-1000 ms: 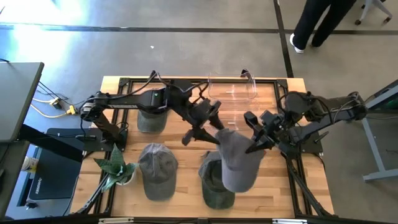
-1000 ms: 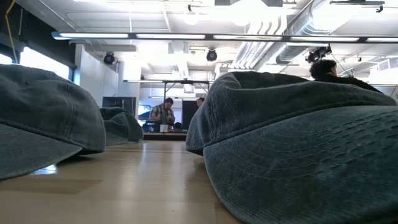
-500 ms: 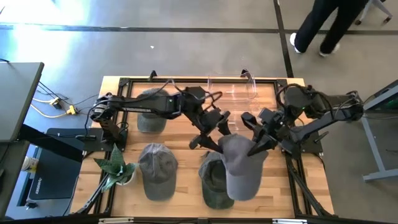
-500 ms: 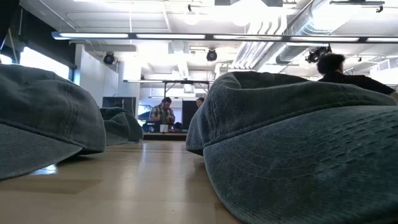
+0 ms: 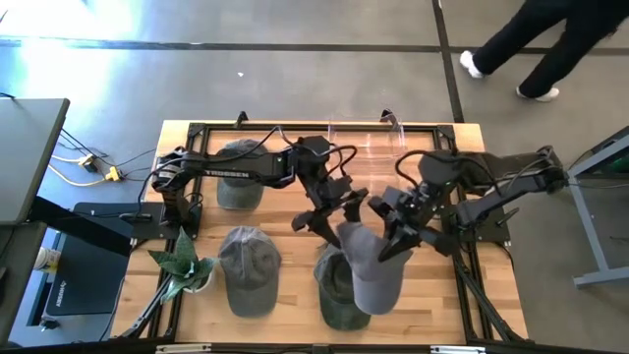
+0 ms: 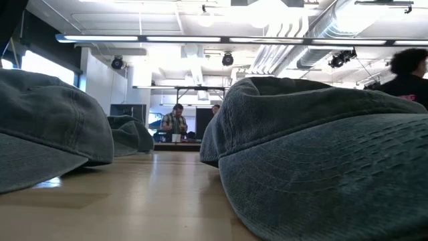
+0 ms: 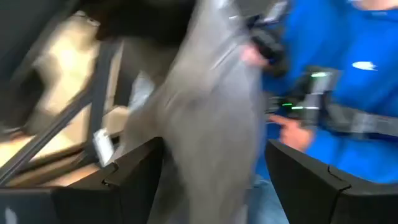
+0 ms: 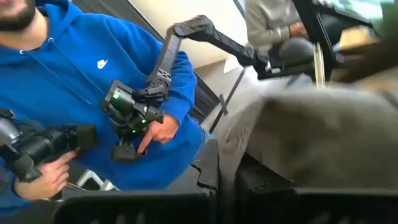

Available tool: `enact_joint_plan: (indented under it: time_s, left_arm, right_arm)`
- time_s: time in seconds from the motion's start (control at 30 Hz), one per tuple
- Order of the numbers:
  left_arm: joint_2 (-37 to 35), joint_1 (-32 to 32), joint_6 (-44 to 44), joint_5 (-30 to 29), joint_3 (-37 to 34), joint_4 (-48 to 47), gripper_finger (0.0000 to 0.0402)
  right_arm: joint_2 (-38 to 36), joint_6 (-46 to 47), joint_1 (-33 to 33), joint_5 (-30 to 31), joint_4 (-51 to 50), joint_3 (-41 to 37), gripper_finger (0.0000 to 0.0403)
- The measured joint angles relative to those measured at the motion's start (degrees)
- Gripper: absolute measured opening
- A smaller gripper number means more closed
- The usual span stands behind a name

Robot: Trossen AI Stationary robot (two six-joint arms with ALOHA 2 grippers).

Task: Pick & Place hat
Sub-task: Put the right gray cap into the top transparent bin

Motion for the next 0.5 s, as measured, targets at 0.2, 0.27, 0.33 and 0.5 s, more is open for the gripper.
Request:
enact_joint_plan:
  time_s: [0.2,0.27,0.33,0.5]
  left_arm:
    - [1.7,-1.5,-0.1,4.7,-0.1,-0.7,0.0276]
    - [2.1,-1.6,0.5,6.7,0.1,-0.4,0.0276]
    - [2.5,-1.6,-0.1,9.7,-0.3,-1.3,0.0276]
    - [1.9,-1.5,-2.4,13.1,-0.1,-1.5,0.0276]
  right_arm:
    - [-0.4,3.2,-1.0,0.4,-5.3,0.0,0.0002]
    - [-1.1,3.7,-1.3,1.2,-7.0,0.0,0.0001]
    - [-1.4,3.7,-1.2,2.1,-8.8,0.0,0.0001]
    - [-2.7,5.2,-1.2,4.7,-11.1,0.0,0.0001]
